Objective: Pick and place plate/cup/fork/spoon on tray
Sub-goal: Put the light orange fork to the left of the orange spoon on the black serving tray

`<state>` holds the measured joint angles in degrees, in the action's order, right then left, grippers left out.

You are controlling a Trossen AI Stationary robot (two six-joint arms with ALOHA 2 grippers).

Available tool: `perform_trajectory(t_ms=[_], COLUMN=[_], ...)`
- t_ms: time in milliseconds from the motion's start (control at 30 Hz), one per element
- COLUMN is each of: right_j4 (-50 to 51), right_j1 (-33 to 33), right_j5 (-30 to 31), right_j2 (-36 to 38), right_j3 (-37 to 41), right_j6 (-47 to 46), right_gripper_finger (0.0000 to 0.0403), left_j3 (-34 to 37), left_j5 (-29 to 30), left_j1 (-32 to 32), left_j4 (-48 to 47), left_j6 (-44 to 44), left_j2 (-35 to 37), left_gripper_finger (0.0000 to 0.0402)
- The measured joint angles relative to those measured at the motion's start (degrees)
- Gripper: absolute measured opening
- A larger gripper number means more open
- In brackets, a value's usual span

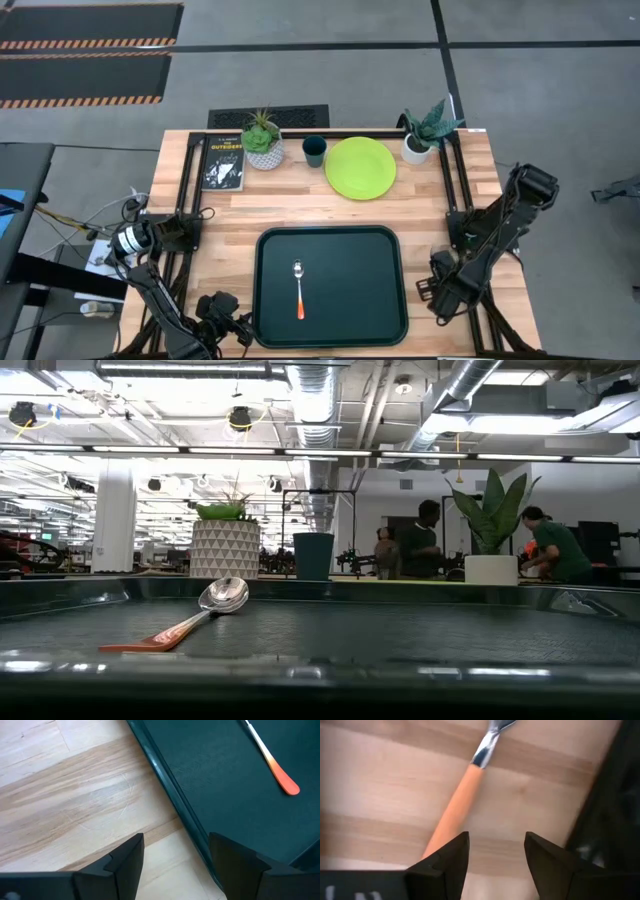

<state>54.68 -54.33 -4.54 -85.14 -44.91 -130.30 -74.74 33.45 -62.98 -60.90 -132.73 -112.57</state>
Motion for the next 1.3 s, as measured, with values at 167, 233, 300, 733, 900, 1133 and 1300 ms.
perform_trajectory(t_ms=[167,233,300,733,900,1133,1300], right_j4=[2.51,3.58,3.44,1.16,6.68,5.59,1.09], right_j1=[0.23,0.96,1.59,5.32,5.36,5.88,7.41], right_j5=[2.64,3.13,3.16,4.64,8.65,12.41,12.18], right_j2=[0.81,-0.43,-2.14,-4.97,-1.49,-4.22,-8.39], right_j3=[-2.37,-2.29,-1.93,-1.72,-4.21,-4.17,-4.19], right_j6=[0.04,0.00,-0.02,1.55,1.96,-3.57,-3.32], right_gripper_finger=[0.0212,0.0211,0.0211,0.0211,0.0211,0.0211,0.0211], left_j3=[0.00,0.00,0.00,0.00,0.00,0.00,0.00], left_j5=[0.02,0.02,0.04,-0.61,-0.28,0.08,0.09], left_j1=[0.00,0.00,0.00,0.02,0.03,0.09,0.09], left_j4=[0.56,0.52,0.57,0.85,0.85,0.83,0.74], left_j6=[-0.03,-0.03,-0.04,-0.17,-0.17,-0.17,-0.11], left_j2=[0.00,0.00,0.00,0.00,0.00,0.00,0.00], left_gripper_finger=[0.0210,0.0210,0.0210,0.0210,0.0210,0.0210,0.0210])
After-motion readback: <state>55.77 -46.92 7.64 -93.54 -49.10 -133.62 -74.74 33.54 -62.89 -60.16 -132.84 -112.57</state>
